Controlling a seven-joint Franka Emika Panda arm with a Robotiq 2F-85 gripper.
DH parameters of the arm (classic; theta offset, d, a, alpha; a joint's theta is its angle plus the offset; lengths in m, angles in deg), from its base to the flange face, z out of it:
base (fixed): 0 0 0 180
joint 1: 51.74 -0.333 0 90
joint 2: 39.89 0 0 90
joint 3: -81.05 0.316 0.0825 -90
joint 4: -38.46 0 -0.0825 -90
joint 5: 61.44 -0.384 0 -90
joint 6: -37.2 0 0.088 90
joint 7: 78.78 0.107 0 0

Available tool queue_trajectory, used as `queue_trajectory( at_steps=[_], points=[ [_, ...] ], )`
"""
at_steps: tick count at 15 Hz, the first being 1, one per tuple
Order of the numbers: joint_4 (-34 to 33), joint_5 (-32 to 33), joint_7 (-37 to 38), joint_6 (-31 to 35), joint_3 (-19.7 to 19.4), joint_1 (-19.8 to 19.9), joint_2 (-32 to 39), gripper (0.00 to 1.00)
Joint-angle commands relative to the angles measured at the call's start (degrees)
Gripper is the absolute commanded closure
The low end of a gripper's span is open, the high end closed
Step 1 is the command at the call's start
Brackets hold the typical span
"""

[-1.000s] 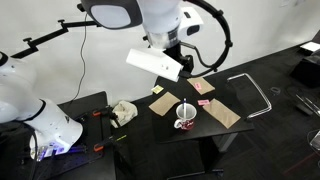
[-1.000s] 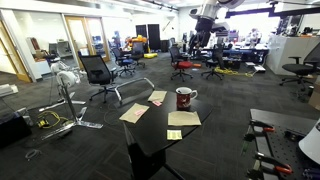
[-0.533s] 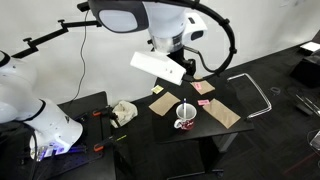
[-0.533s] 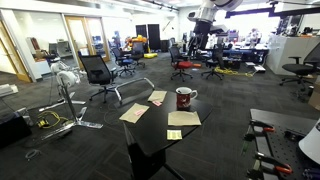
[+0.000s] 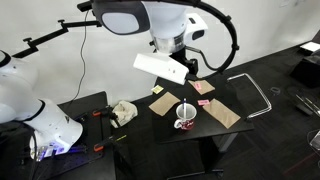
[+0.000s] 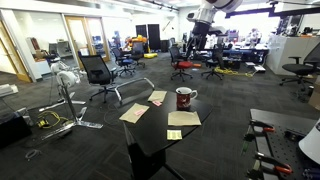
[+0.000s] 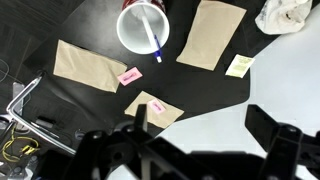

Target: Put the pen on the table

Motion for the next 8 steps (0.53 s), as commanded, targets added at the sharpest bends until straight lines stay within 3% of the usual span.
queue_trajectory(
  at_steps=[1,8],
  points=[
    [-0.1,-0.2,-5.8,4.5,2.1,1.9,2.4,0.00],
    [-1.4,-0.9,-16.7,5.2,3.4,4.1,8.1,0.00]
  ],
)
